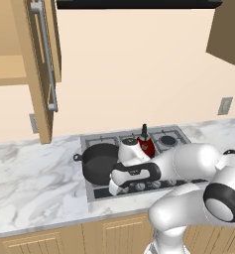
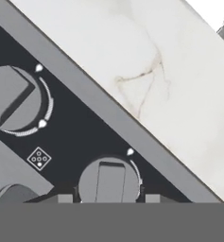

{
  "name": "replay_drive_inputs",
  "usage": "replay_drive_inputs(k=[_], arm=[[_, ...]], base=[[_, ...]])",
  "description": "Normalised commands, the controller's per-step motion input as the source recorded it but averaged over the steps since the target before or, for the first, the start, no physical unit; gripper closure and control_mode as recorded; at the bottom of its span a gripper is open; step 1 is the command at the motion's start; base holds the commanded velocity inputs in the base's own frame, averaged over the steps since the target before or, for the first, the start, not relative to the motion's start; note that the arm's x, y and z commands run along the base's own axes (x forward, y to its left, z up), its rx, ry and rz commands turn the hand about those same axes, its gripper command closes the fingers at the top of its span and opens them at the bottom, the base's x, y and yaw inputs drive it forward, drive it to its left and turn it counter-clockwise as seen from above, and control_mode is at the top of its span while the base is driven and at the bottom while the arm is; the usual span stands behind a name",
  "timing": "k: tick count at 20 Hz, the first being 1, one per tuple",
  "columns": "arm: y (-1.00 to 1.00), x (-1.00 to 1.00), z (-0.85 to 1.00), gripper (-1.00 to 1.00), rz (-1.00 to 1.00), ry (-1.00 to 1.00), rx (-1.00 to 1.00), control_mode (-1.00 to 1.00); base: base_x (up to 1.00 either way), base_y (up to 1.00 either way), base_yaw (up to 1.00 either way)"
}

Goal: Pick the kettle from the cabinet and place it on a stove burner. Then pick the pot from the counter and place it on another stove burner. Finally, turn both burners on.

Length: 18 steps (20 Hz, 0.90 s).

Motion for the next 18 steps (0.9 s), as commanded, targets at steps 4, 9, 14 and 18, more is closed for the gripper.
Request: replay_drive_inputs(k=[4,9,14,18], arm=[[-0.01,0.00,-0.16,1.00,0.05,-0.04,0.04,-1.00],[-0.02,0.00,-0.10,-1.00,0.03,-0.03,0.03,-1.00],[-0.04,-0.04,0.05,-1.00,0.00,-0.07,0.01,-1.00],[-0.02,-0.07,0.23,-1.00,0.00,-0.02,0.00,-1.00]], base=[[0.00,0.00,0.00],[0.00,0.00,0.00],[0.00,0.00,0.00],[0.00,0.00,0.00]])
